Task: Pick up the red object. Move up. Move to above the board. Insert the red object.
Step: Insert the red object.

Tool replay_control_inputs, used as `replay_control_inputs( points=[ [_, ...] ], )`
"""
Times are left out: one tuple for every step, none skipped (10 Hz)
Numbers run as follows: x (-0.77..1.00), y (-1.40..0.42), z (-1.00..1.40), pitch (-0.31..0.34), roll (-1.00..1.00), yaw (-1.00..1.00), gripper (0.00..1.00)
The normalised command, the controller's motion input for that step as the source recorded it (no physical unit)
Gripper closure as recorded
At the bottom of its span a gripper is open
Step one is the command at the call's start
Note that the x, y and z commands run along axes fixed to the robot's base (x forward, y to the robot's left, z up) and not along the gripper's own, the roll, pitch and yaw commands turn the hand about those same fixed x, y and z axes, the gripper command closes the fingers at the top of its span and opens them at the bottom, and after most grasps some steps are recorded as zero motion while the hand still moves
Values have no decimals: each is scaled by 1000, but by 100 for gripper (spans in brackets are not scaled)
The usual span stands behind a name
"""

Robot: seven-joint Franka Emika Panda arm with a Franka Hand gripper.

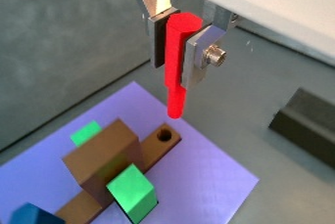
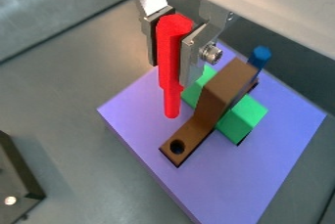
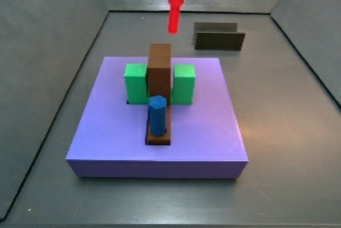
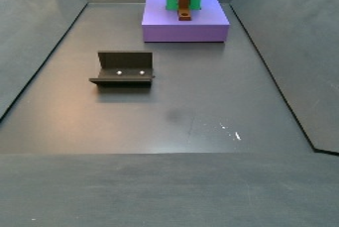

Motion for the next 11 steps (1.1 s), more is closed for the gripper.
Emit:
replay_control_inputs(
  points=[
    [-146,-57,-754,-164,14,0,100],
    [-140,-63,-717,-83,83,0,100],
    [-169,0,-803,-107,93,0,100],
    [-123,0,-751,-129,94,0,100],
    [-34,26,-560,-79,61,0,100],
    [0,71,-380,-27,59,0,100],
    [0,97,-326,0,43,0,100],
    [-111,163,-231,0,37,0,100],
    [-234,226,-160,-10,0,0,100],
    [-383,243,-9,-27,-3,-29,100],
    [-389,283,0,0,0,-40,100]
  ],
)
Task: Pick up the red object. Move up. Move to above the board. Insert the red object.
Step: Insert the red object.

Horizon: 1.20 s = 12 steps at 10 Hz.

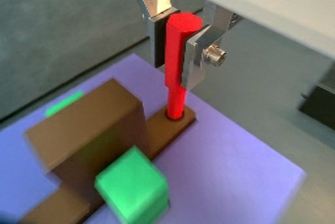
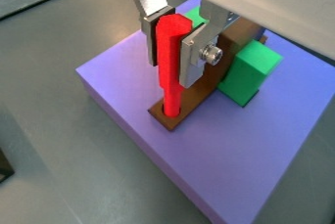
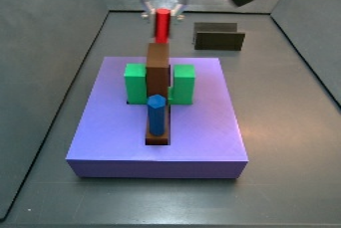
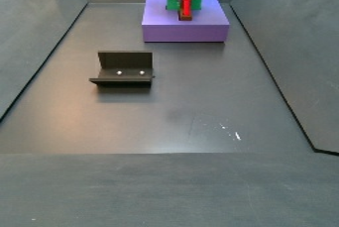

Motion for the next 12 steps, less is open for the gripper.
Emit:
replay_control_inputs(
  points=[
    [-257,120,-9,-11,0,-49,100],
    [0,0,-63,-7,-4,0,100],
    [223,-37,-223,0,0,0,100],
    [280,-49,-271,0,23,0,100],
    [286,-40,-300,3,47,0,100],
    [271,-37,-346,1,66,0,100],
    [200,-49,-383,0,90,0,100],
    [20,-86,-371,0,154,-14,100],
    [-6,-126,-317,0,186,-11,100],
    [-57,-129,-291,0,209,-49,100],
    [-40,-69,-291,0,223,-80,100],
    [-6,-20,-289,0,224,-109,100]
  ],
)
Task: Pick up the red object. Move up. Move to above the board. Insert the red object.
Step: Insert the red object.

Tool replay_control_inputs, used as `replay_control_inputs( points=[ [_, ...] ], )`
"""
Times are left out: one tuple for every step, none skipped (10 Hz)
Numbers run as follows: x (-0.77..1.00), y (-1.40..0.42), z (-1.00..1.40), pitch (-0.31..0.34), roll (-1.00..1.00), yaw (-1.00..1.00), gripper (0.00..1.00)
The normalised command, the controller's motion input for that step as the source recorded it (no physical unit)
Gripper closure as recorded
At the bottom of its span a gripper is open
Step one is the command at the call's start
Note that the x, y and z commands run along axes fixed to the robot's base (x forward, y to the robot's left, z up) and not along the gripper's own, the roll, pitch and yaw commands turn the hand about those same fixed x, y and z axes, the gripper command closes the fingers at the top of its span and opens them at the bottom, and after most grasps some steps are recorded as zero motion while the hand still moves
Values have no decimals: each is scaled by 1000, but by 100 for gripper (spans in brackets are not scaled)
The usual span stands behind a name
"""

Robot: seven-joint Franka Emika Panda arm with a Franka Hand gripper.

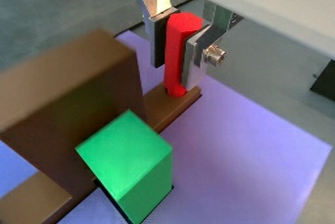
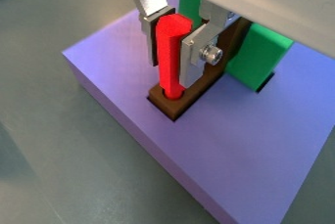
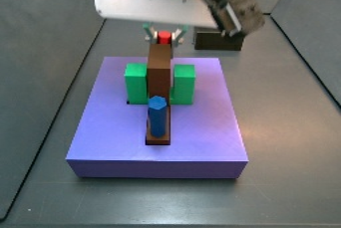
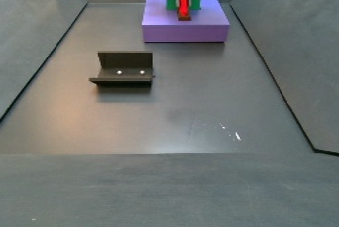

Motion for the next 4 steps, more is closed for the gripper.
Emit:
replay_control_inputs(
  points=[
    [-66,0,-246,0,214,-100,100],
    [0,0,-229,0,169,-63,100],
    [29,-11,-14,57,57,0,100],
    [0,0,0,0,0,0,100]
  ],
)
